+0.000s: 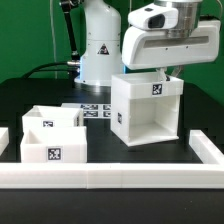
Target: Assemble drawer
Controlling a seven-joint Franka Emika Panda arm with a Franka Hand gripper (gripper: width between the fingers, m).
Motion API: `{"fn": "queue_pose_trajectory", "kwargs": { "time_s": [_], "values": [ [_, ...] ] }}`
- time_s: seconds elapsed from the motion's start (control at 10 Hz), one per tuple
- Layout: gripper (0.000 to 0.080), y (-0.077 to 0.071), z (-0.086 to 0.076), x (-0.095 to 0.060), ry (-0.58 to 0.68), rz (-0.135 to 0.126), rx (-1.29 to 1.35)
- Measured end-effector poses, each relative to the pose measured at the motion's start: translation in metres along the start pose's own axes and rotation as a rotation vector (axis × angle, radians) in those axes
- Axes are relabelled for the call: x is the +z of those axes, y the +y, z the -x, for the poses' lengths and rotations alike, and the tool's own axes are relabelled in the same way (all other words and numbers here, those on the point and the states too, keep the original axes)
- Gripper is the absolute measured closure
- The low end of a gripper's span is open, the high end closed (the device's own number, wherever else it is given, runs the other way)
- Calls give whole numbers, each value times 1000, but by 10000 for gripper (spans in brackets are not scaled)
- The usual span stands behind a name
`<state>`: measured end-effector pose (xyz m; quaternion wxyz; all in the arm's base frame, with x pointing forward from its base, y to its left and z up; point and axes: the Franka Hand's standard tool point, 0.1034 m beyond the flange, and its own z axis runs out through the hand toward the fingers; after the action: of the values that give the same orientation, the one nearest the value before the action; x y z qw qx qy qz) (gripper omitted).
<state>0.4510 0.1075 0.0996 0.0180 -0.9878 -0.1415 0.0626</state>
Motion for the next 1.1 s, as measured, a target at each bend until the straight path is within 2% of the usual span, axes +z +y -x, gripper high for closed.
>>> {"fn": "queue_pose_trajectory", "kwargs": {
  "time_s": [0.3, 0.4, 0.7, 1.1],
  "values": [
    [762, 26, -20, 0, 11, -1, 62],
    [762, 33, -33, -2, 26, -3, 71],
    [762, 37, -72, -7, 66, -7, 117],
    [762, 43, -107, -12, 110, -10, 120]
  ]
}}
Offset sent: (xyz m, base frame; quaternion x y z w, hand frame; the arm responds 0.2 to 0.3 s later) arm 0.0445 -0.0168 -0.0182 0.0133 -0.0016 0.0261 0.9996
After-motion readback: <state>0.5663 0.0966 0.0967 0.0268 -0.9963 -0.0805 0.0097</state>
